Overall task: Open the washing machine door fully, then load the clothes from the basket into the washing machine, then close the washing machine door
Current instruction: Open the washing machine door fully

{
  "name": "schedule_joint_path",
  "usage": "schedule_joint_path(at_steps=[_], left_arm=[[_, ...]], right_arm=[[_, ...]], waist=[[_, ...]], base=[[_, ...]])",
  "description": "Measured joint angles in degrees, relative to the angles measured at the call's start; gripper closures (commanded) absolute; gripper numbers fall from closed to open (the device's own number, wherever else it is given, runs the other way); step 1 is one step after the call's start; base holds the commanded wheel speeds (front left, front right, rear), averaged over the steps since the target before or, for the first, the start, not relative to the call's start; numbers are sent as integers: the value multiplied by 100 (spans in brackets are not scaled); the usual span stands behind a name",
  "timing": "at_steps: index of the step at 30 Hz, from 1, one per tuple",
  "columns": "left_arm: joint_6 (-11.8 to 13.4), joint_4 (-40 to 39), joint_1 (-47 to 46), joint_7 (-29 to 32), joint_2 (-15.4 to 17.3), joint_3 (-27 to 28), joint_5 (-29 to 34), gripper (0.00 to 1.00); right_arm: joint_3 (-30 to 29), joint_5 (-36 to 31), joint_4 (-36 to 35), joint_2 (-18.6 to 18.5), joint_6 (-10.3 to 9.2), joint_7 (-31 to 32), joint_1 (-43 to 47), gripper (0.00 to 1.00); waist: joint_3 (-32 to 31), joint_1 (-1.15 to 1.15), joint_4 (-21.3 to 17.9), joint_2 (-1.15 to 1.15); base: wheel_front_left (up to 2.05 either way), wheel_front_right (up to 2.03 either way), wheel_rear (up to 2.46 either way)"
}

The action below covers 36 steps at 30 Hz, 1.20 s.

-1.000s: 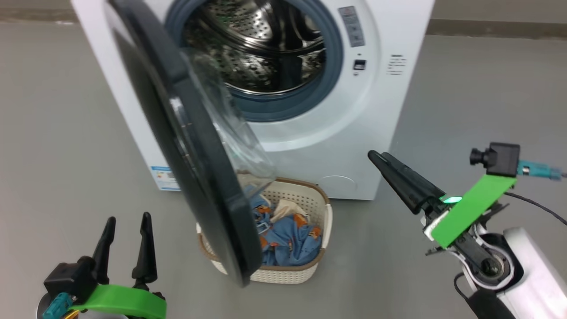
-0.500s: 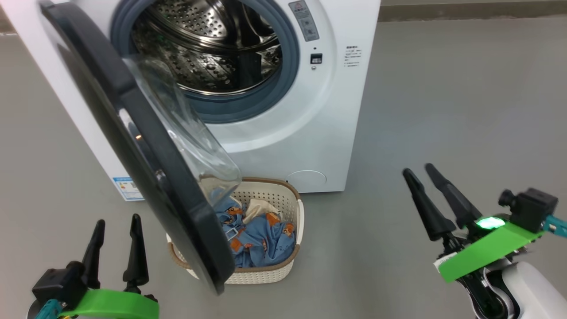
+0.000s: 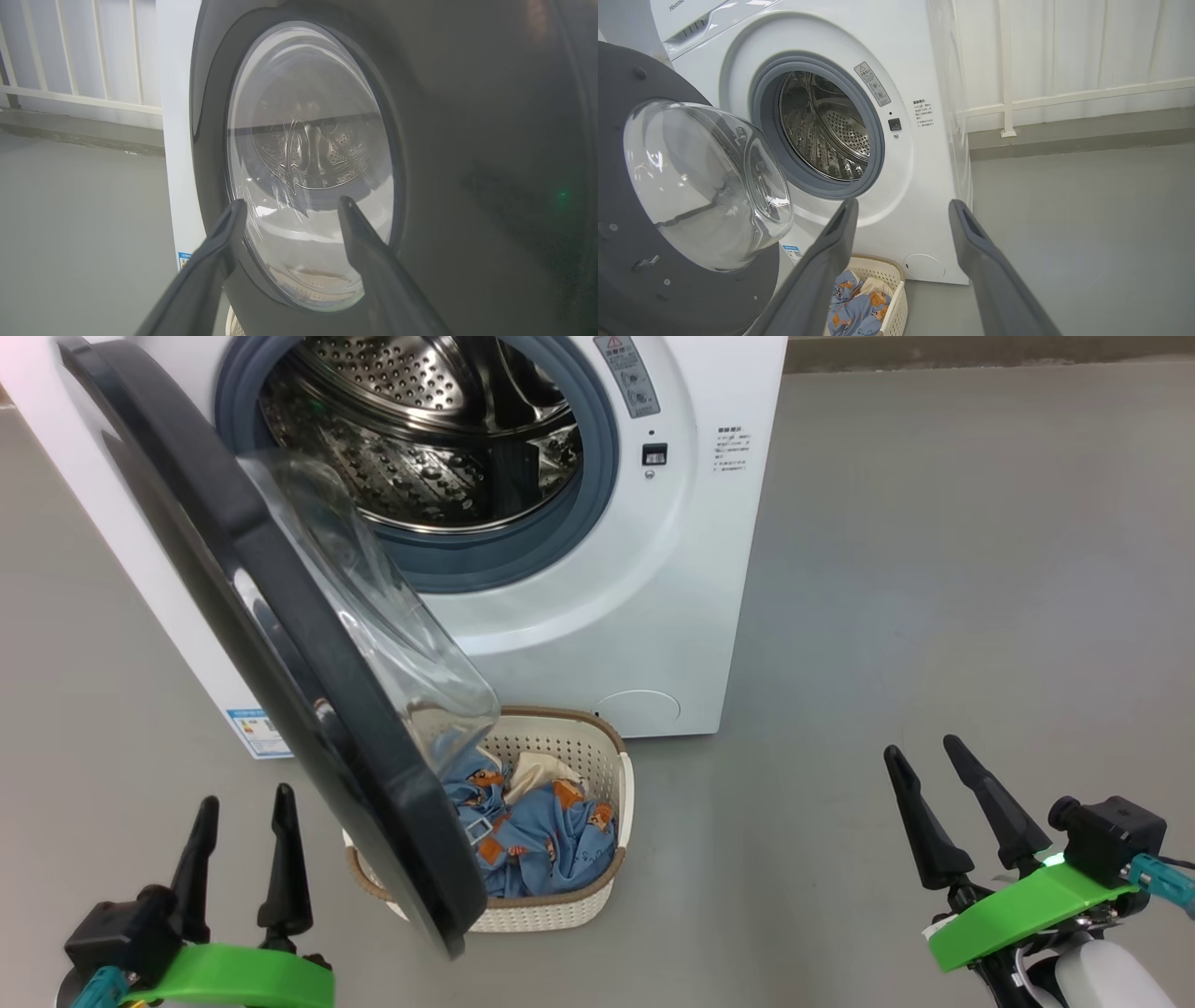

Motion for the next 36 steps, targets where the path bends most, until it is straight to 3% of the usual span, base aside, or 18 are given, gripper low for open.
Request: schedule_joint_path(at_steps=[6,36], left_arm=[[0,-7,-1,0,-9,-1,0,0],[-1,16,-3,0,-12,-44,-1,0]], right_arm=[[-200,-399,-87,179,0,-1,57,0],[-300,-458,110,236,0,-1,57,0]], waist=[[35,0,-19,0],[57,0,31,0]], base=[[0,0,0],[0,0,0]])
